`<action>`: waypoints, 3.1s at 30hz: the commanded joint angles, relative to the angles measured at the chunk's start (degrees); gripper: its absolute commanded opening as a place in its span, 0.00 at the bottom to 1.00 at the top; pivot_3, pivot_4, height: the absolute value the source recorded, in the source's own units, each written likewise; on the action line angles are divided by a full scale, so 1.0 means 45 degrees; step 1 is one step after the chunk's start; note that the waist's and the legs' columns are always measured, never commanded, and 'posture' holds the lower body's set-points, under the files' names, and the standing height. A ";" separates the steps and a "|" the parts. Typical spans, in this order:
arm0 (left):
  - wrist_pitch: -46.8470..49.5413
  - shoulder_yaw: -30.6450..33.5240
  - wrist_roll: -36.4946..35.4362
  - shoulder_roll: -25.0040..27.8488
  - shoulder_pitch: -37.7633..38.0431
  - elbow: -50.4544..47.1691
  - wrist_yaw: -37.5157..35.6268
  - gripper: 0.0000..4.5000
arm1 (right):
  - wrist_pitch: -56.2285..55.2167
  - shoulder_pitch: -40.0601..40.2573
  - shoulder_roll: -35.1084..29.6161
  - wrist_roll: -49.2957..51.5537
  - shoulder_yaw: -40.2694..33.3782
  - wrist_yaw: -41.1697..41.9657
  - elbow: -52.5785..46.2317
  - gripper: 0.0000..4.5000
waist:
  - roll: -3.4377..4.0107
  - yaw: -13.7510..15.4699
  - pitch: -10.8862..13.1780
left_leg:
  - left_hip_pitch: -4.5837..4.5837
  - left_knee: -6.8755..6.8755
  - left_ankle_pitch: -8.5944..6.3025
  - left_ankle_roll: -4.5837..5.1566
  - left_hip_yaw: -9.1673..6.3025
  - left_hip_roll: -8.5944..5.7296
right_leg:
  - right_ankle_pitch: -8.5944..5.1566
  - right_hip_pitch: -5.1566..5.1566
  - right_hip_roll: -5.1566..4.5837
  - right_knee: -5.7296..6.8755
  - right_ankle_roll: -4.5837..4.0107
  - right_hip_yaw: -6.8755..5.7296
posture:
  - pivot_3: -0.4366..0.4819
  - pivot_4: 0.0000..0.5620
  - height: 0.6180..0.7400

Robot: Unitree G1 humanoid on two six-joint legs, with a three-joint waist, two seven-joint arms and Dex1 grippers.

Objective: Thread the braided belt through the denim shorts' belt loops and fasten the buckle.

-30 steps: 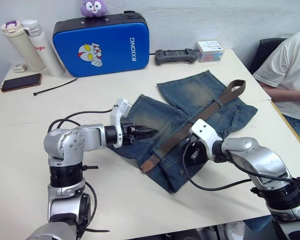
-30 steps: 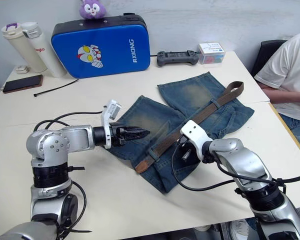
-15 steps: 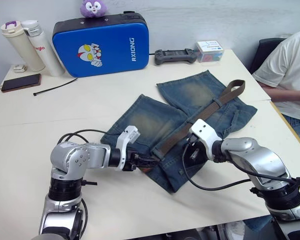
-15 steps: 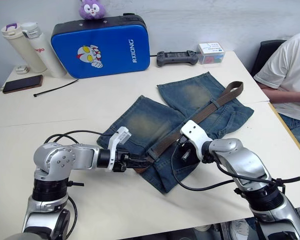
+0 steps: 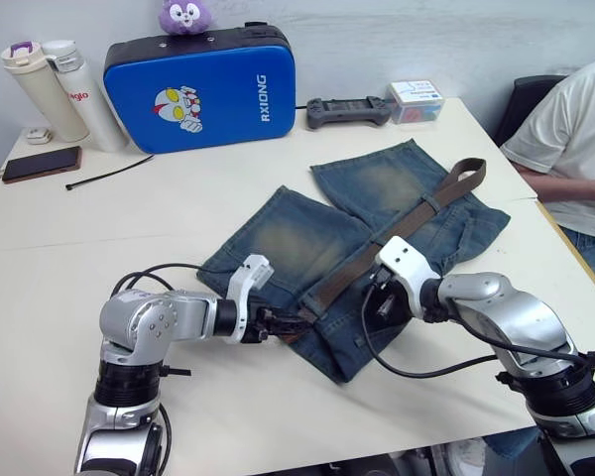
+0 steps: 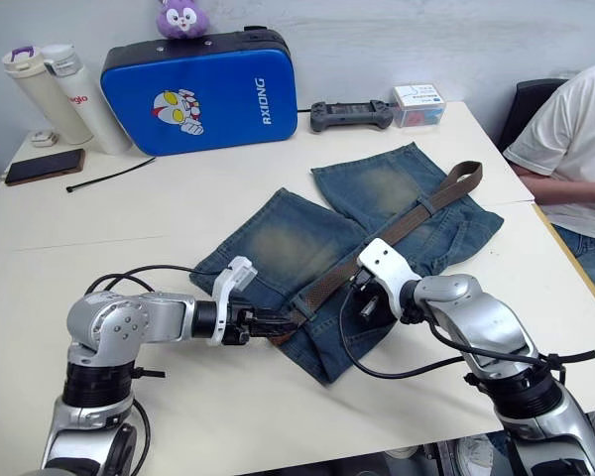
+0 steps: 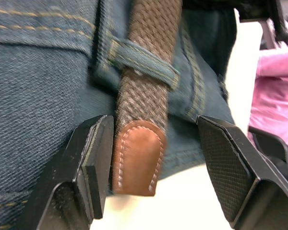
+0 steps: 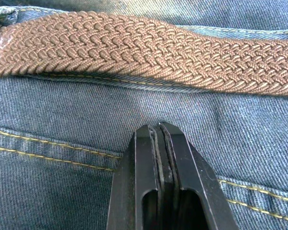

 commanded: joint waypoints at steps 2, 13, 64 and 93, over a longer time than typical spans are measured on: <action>0.0019 -0.0623 -0.0096 0.0272 0.0200 -0.0119 -0.0261 0.57 | 0.0245 0.0209 0.0113 0.0061 0.0379 -0.0026 0.0090 0.00 | 0.0000 -0.0002 0.0000 | 0.0000 -0.0001 0.0000 0.0000 -0.0001 0.0000 | 0.0000 0.0000 0.0000 0.0000 0.0000 0.0000 | 0.48 0.27 1.00; -0.0318 -0.0338 -0.0112 0.0466 -0.0024 0.0425 -0.0495 0.01 | 0.0299 0.0224 0.0139 0.0069 0.0341 -0.0087 0.0082 0.00 | 0.0000 0.0011 0.0000 | 0.0000 0.0001 0.0000 0.0001 -0.0003 -0.0001 | 0.0000 0.0004 -0.0002 -0.0004 0.0000 0.0000 | 0.48 0.27 1.00; -0.6892 0.9591 0.1578 0.9054 1.5192 0.3861 -0.9194 0.01 | -0.2589 -0.1973 0.1450 -0.1308 0.2262 0.2168 0.3522 0.00 | 0.0108 -0.0667 0.0072 | 0.0029 -0.0083 -0.0150 -0.0061 0.0011 0.0233 | -0.0034 -0.0026 0.0173 -0.0036 -0.0222 -0.0020 | 0.48 0.27 1.00; -0.4866 0.1489 -0.2639 0.7848 -0.0898 -0.1882 -0.6455 1.00 | 0.1797 -0.2354 -0.1191 0.3708 -0.2948 0.3511 -0.1009 0.39 | 0.0256 -0.0159 0.0194 | -0.0436 0.0086 -0.0078 -0.0119 0.0017 0.0212 | 0.0004 -0.0443 0.0173 0.0106 -0.0187 -0.0050 | 0.48 0.27 1.00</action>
